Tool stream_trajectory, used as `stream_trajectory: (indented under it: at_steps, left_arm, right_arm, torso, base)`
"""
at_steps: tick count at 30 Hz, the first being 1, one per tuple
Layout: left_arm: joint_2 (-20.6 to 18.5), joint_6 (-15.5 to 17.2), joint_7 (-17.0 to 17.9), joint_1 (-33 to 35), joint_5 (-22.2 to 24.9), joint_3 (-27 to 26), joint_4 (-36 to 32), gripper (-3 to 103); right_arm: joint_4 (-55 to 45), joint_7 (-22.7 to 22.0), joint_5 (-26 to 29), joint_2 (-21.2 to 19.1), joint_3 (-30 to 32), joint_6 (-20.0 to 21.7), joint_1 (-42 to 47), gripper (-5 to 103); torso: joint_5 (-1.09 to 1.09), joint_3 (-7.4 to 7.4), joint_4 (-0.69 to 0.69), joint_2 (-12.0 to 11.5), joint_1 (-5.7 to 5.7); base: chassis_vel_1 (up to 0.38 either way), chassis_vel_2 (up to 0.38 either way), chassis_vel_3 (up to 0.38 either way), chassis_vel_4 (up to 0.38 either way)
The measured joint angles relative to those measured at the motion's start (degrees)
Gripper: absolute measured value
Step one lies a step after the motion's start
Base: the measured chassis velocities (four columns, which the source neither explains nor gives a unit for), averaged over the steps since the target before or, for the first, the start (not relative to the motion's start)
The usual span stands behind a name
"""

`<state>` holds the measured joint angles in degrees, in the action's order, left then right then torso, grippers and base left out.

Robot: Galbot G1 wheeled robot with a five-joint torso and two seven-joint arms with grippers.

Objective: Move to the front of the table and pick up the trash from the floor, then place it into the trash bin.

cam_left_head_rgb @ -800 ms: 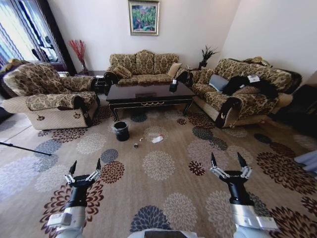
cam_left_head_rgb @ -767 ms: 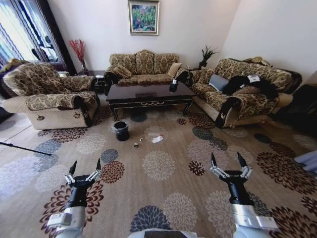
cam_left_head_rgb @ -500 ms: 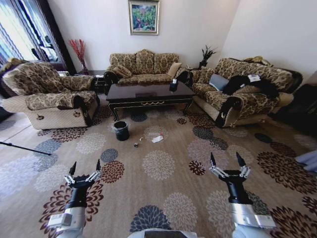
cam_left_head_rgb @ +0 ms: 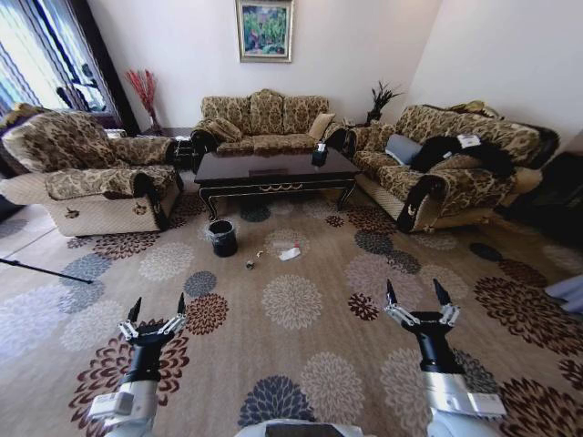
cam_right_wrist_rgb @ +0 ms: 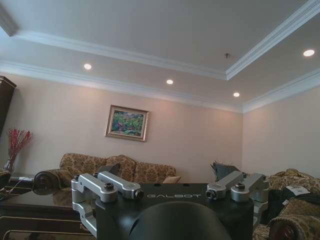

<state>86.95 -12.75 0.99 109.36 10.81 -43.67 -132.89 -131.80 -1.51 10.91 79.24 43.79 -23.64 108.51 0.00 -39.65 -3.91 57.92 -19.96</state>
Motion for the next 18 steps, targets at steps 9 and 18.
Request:
stream_trajectory:
  at_steps: [9,18]
  left_arm:
    - [0.16,0.01,0.0,-0.16,-0.39,0.05,0.24,100]
    - [0.24,0.01,0.0,-0.16,-0.53,0.03,0.46,100]
  right_arm:
    - [0.0,-0.1,0.32,-0.25,0.21,0.01,-0.05,100]
    - [0.14,-0.14,0.35,-0.26,0.22,0.01,-0.14,100]
  torso:
    - [0.0,1.49,0.0,-2.7,1.2]
    - [0.0,2.84,0.0,-5.13,2.29]
  base:
    - [0.0,0.0,0.0,0.0]
    - [0.0,0.0,0.0,0.0]
